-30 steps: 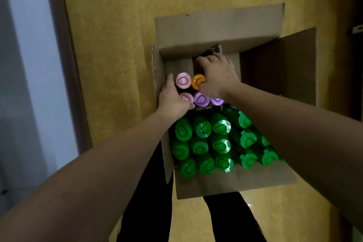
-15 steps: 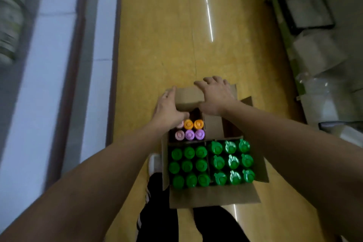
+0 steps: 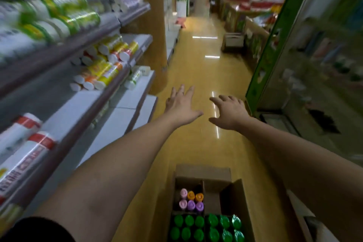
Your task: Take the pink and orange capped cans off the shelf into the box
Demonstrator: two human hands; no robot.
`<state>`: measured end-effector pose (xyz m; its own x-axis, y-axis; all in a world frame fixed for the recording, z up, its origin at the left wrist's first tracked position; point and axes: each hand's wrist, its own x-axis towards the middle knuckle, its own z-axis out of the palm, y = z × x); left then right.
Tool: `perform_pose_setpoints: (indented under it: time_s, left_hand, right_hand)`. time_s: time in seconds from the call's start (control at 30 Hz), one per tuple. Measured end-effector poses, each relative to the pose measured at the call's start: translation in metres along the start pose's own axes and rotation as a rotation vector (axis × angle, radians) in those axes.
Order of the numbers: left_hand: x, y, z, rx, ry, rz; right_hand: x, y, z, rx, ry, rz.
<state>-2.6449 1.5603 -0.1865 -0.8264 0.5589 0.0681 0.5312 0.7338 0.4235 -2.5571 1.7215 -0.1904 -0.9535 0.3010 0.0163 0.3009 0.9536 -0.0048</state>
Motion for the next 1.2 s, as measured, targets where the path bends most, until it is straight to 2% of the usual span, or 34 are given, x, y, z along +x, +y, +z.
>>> perform_pose_setpoints:
  time_s: [0.2,0.5,0.77,1.03,1.2]
  left_hand:
    - [-0.058,0.041,-0.079,0.117,0.157,0.056]
    - [-0.147,0.072,-0.142,0.332,0.362,-0.062]
    - [-0.249,0.109,-0.188,0.386,0.467,-0.289]
    - [-0.389,0.103,-0.222,0.518,0.555,-0.585]
    - [-0.474,0.098,-0.236,0.592,0.589,-0.701]
  right_hand:
    - [-0.042,-0.028,-0.088,0.012,0.195,-0.080]
    - [-0.100,-0.025,-0.166,0.002,0.359,-0.283]
    - [-0.150,-0.019,-0.222,0.039,0.429,-0.547]
    - [-0.223,-0.105,-0.236,0.092,0.444,-0.882]
    - [-0.281,-0.164,-0.238,0.113,0.428,-1.025]
